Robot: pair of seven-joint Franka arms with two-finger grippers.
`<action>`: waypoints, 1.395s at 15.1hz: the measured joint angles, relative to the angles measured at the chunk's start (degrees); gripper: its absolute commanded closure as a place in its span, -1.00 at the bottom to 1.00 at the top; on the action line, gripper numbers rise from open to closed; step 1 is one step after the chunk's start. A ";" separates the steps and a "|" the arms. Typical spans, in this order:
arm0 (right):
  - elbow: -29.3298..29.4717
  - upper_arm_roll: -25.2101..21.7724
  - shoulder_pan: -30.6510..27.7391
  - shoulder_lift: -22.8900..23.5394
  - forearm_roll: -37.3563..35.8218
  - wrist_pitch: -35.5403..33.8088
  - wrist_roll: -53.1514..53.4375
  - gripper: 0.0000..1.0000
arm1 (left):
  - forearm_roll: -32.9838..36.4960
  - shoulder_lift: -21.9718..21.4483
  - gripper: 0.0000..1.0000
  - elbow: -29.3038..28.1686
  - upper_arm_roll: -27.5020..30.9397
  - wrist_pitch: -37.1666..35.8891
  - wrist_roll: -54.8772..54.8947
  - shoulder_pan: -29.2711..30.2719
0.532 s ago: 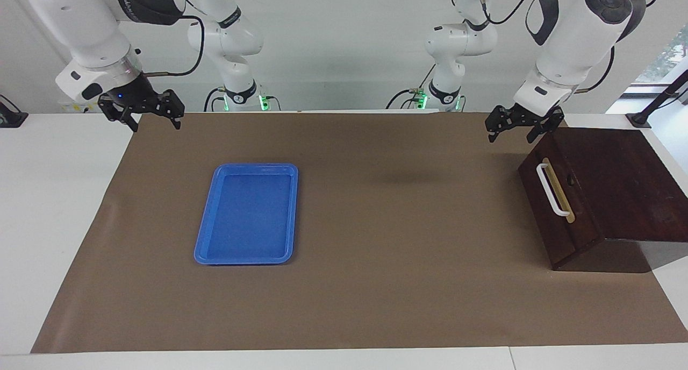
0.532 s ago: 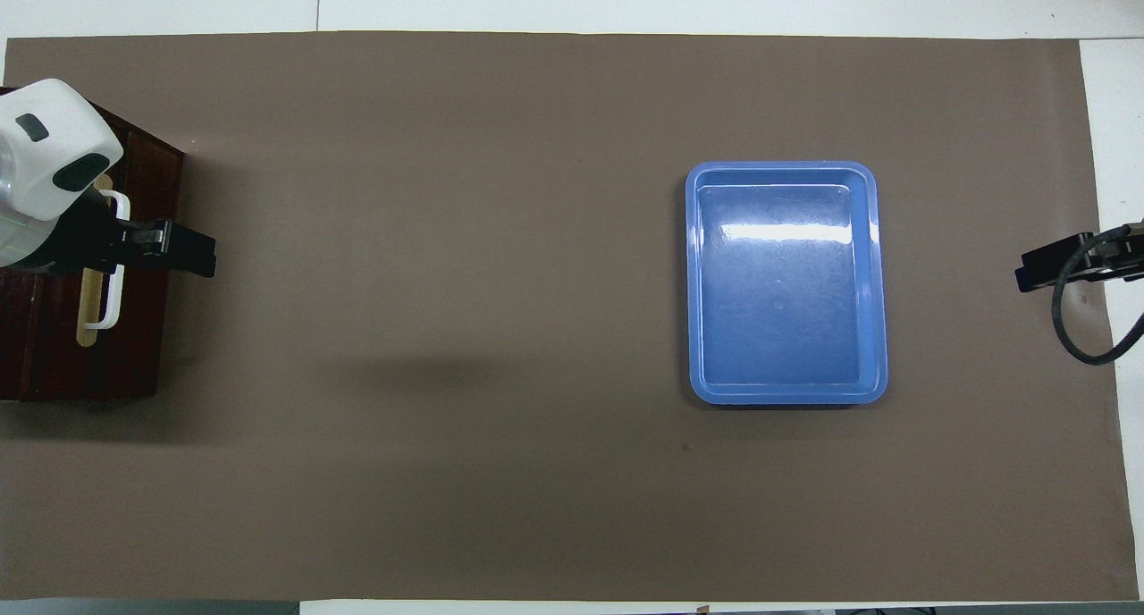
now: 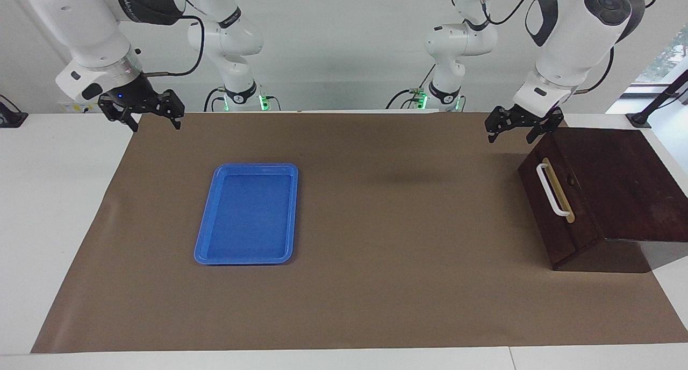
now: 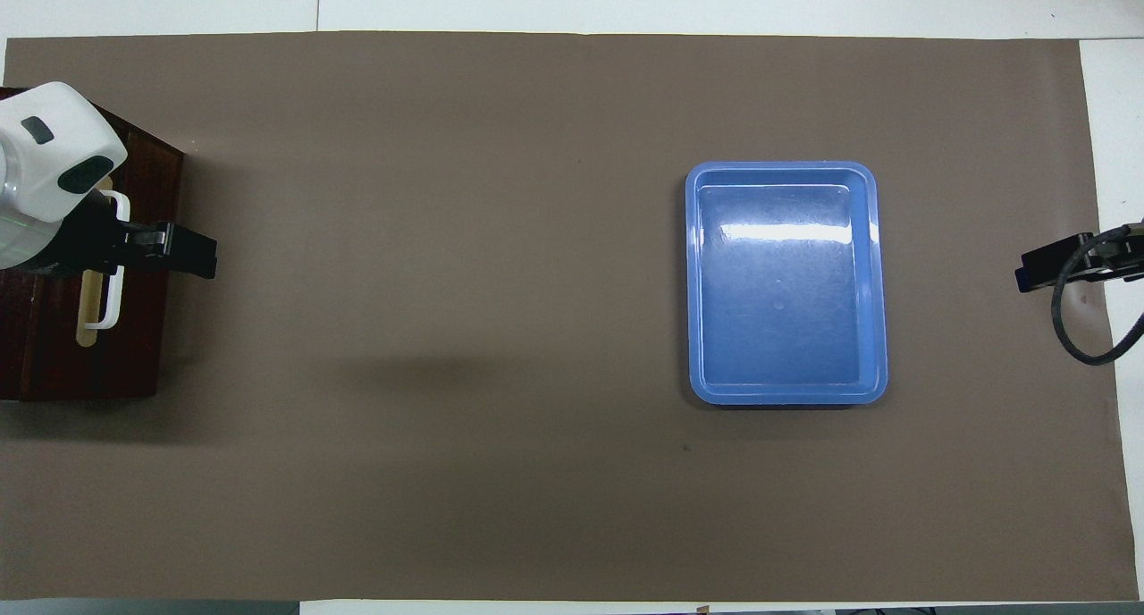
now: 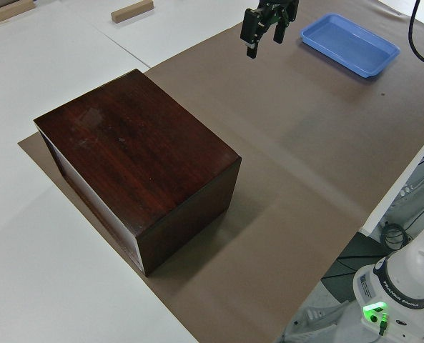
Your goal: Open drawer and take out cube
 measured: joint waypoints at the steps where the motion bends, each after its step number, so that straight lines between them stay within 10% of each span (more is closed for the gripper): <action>1: 0.00 0.00 0.00 0.00 0.00 0.00 0.00 -1.00 | 1.28 0.01 -1.00 -0.85 0.00 1.17 0.00 -0.08; 21: 0.00 0.00 0.00 0.00 0.00 0.00 0.00 -1.00 | 27.81 6.07 -1.00 -20.04 1.08 26.94 -7.20 3.40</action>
